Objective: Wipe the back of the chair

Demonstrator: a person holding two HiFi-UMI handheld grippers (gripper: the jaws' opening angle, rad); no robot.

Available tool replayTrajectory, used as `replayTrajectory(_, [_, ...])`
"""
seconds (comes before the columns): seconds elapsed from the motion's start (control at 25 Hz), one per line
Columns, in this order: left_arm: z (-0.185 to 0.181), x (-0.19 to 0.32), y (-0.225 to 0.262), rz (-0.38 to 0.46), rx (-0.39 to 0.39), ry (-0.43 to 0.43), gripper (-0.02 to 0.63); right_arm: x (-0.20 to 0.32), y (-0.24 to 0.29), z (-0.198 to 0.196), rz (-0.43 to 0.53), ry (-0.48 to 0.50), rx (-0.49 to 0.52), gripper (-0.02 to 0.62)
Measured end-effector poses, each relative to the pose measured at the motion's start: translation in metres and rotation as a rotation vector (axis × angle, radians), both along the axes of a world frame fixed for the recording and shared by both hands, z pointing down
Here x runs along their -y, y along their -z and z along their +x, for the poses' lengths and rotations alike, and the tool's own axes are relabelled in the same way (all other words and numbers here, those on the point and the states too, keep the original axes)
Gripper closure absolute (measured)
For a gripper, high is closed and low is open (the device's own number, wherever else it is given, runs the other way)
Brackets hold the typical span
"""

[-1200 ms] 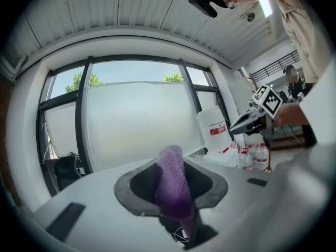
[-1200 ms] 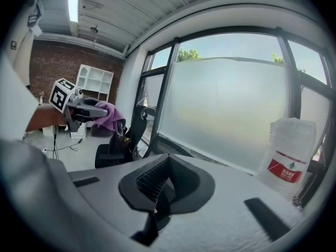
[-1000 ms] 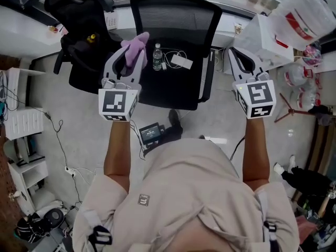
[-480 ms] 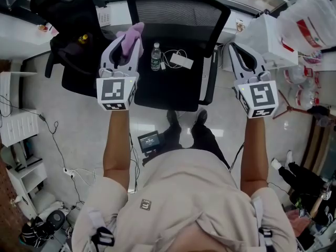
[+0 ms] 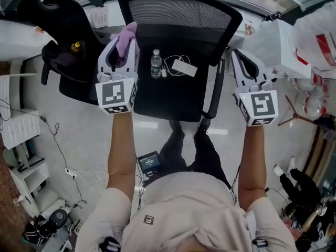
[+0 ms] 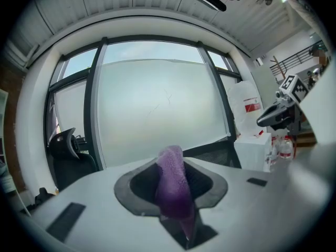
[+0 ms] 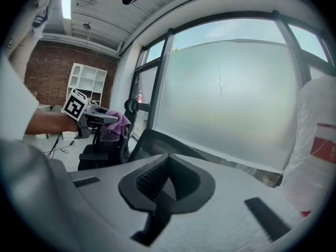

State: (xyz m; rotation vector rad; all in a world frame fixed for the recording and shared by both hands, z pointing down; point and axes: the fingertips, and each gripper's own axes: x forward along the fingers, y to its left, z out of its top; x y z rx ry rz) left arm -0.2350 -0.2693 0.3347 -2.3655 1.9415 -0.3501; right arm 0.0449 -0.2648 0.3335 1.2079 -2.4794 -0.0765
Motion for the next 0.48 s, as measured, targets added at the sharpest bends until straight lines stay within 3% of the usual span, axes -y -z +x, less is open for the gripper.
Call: replayTrajectory(0.48, [-0.011,0.105,-0.097,-0.013,-0.007,0.099,0.494,0.009,-0.109,0.024,-0.149,-0.030,-0.051,0.600])
